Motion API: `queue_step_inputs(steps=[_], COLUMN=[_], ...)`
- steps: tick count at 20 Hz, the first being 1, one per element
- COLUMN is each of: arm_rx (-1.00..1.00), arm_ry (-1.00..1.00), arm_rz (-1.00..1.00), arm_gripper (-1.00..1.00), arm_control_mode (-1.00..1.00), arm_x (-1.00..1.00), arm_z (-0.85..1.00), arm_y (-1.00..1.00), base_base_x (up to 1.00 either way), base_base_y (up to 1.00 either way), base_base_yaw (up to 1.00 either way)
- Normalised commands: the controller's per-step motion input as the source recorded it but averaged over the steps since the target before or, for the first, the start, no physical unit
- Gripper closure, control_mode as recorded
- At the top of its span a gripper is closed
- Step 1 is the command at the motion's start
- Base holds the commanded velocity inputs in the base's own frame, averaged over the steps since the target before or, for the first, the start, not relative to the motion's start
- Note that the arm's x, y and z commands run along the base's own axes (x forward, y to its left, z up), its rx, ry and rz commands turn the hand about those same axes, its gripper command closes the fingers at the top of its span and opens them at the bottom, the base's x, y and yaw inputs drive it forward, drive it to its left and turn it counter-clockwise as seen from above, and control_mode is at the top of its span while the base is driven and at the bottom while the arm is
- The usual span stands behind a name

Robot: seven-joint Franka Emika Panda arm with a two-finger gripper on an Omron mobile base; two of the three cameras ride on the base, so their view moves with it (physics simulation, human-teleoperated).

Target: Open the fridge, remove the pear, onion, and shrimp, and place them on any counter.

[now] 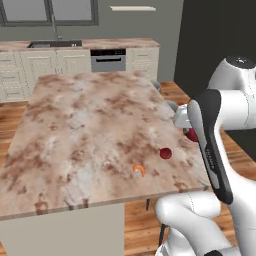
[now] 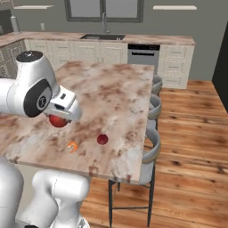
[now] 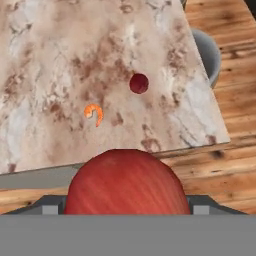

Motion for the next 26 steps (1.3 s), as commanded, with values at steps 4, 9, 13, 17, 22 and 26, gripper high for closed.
queue_step_inputs(steps=[4, 9, 13, 17, 22, 26], arm_rx=[0.06, -0.04, -0.07, -0.01, 0.00, 0.00], arm_ry=[0.22, 0.04, 0.00, 0.02, 0.08, 0.08], arm_rz=[0.11, 0.02, 0.00, 0.00, 0.00, 0.00], arm_gripper=[1.00, 1.00, 1.00, 1.00, 1.00, 1.00], arm_control_mode=[-1.00, -1.00, -1.00, -1.00, -1.00, -1.00], arm_x=[0.53, 0.81, 0.77, 0.57, 0.28, 0.42], arm_z=[-0.85, -0.87, -0.72, -0.45, -0.28, -0.32], arm_y=[0.00, 0.00, 0.00, 0.00, 0.13, 0.14], base_base_x=[0.00, 0.00, 0.00, 0.00, 0.00, 0.00], base_base_y=[0.00, 0.00, 0.00, 0.00, 0.00, 0.00], base_base_yaw=[0.00, 0.00, 0.00, 0.00, 0.00, 0.00])
